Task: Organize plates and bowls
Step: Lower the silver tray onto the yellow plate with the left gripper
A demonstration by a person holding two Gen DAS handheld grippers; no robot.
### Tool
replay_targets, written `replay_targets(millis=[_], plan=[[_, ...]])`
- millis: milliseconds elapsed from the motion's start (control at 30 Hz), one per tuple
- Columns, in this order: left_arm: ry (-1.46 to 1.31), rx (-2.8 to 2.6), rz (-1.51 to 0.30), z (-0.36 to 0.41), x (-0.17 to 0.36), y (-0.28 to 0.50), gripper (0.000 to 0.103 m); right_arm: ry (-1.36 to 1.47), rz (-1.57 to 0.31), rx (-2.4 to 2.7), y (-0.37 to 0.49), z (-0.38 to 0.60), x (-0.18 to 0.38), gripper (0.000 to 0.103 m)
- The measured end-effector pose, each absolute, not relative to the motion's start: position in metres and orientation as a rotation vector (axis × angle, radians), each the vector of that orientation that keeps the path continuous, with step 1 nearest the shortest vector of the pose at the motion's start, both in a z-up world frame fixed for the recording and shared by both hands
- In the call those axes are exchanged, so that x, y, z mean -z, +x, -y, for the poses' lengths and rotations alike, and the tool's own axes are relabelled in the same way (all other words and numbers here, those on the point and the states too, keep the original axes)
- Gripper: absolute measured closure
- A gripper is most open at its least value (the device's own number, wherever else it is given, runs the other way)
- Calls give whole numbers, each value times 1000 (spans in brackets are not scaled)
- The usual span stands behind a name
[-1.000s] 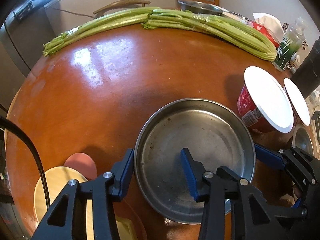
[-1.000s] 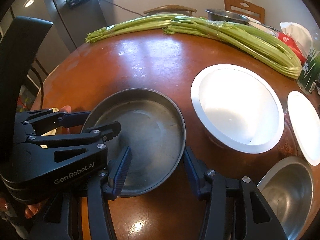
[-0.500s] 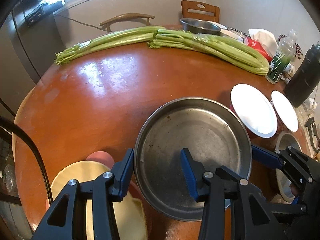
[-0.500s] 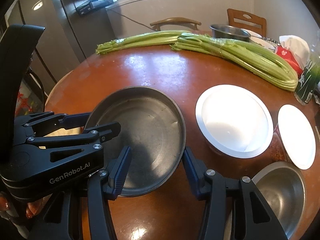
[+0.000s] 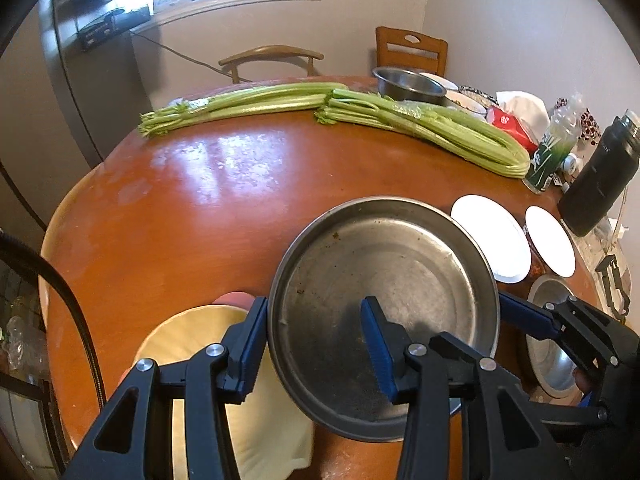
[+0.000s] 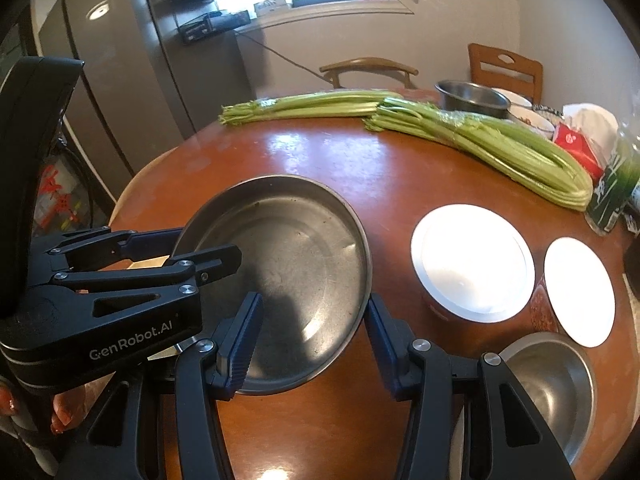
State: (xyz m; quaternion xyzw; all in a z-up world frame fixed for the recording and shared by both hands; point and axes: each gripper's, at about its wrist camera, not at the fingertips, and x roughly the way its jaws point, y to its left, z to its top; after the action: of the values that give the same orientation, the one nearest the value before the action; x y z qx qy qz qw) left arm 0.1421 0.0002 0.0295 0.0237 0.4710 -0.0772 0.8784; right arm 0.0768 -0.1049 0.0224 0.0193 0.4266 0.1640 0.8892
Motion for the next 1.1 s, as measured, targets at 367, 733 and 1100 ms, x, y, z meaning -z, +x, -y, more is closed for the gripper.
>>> replay_targets(millis=[367,733,1100], plan=[[4,98,-954,-38,-43,125,56,-8,-864,-410,72,72,-35,49],[-45,38,-961,-81,-38,114,56,-67,-867,-482,71,32,-36,49],[-83,3,-998,-113,-21,108,56,-113,-903,-528,73,-3,-21,49]])
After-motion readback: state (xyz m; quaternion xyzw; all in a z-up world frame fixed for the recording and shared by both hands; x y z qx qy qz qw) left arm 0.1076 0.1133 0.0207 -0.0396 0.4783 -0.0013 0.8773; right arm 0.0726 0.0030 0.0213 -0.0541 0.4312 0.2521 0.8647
